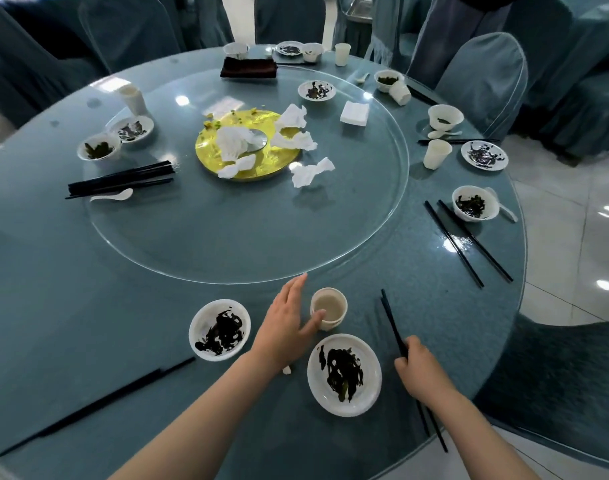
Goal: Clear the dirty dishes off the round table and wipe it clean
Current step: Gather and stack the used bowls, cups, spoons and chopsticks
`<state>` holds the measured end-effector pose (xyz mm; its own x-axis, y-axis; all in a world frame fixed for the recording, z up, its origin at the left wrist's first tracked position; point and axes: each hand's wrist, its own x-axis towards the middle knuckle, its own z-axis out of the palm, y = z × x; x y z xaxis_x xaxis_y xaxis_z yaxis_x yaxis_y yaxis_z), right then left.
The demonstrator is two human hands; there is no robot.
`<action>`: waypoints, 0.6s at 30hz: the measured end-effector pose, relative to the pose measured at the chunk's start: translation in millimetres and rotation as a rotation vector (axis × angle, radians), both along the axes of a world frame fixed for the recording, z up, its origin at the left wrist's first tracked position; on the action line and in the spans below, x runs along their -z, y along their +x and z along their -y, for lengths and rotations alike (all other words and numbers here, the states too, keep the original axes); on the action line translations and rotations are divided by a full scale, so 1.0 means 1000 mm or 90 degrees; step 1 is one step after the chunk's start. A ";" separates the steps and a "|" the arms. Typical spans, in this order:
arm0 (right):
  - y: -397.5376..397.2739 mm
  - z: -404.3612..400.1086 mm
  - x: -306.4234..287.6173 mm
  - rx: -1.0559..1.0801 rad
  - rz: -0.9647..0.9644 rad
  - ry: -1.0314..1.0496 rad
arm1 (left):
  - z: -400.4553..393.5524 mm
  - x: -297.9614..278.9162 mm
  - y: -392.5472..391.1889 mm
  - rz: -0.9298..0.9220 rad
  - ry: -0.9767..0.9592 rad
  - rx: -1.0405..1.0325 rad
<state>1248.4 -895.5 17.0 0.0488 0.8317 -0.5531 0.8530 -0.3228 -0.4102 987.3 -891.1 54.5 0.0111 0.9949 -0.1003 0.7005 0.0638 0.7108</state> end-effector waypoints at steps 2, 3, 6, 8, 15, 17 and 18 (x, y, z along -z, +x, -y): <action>-0.007 -0.005 -0.010 0.039 -0.077 0.011 | 0.008 -0.007 -0.017 0.008 0.039 -0.036; -0.011 -0.007 -0.016 0.051 -0.105 0.022 | 0.013 -0.008 -0.027 0.007 0.055 -0.056; -0.031 -0.018 -0.031 0.077 -0.182 0.071 | 0.030 -0.005 -0.069 -0.007 0.126 -0.146; -0.049 -0.025 -0.041 0.102 -0.234 0.110 | 0.043 0.000 -0.101 -0.038 0.163 -0.217; -0.120 -0.026 -0.061 0.058 -0.336 0.185 | 0.106 0.049 -0.216 -0.233 -0.099 -0.381; -0.137 -0.023 -0.059 0.028 -0.340 0.166 | 0.125 0.062 -0.236 -0.273 -0.198 -0.383; -0.144 -0.022 -0.058 0.018 -0.346 0.151 | 0.132 0.066 -0.241 -0.294 -0.230 -0.375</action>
<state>1104.8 -873.9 75.4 -0.1663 0.9381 -0.3037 0.4924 -0.1878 -0.8499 745.8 -1023.1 -11.5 -0.6215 0.7312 -0.2811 0.6977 0.6798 0.2258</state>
